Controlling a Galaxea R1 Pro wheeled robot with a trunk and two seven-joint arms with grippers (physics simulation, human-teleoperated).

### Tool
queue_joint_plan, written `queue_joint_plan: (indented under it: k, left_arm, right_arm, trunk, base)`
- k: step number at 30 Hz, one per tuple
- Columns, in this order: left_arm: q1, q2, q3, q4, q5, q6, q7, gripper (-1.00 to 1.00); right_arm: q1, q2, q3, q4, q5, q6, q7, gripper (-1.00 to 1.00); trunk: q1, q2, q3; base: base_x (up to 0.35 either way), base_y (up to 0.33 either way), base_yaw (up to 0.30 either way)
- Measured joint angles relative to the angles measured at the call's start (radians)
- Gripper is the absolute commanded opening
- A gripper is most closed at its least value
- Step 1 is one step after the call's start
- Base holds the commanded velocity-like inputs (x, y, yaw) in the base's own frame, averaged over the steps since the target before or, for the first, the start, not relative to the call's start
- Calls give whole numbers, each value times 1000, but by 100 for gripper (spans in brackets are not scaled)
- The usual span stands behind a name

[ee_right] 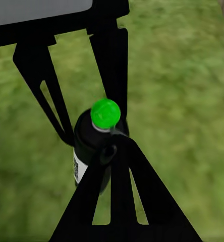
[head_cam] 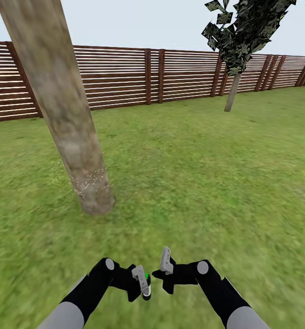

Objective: In the garden, pick up the pesticide atomizer on the floor and spray pesticide onto both trees until each tree trunk is fully covered.

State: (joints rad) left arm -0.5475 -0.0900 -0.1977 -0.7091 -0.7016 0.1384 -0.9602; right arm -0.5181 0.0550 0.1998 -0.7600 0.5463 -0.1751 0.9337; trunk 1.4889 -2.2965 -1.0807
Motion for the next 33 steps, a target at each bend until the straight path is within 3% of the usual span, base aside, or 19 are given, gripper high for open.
queue_joint_plan:
  k: [13, 26, 29, 33]
  left_arm:
    - [0, -21, 0, -1, 3, -2, -2, -100]
    - [0, -17, 2, 1, 4, -3, -19, -100]
    - [1, -8, 2, 2, -1, -3, -18, -100]
    - [3, 79, 3, 3, -11, -3, -18, -100]
  right_arm:
    - [0, 0, -1, 3, 0, 0, 0, -100]
    - [0, 0, -1, 3, 0, -1, 0, -100]
    - [0, 0, -1, 3, 0, -2, 0, -100]
    - [0, 0, -1, 5, 0, -2, 0, -100]
  trunk:
    - [0, 0, 0]
    - [0, 0, 0]
    - [0, 0, 0]
    - [0, 0, 0]
  base:
    - [0, 0, 0]
    - [0, 0, 0]
    - [0, 0, 0]
    - [0, 0, 0]
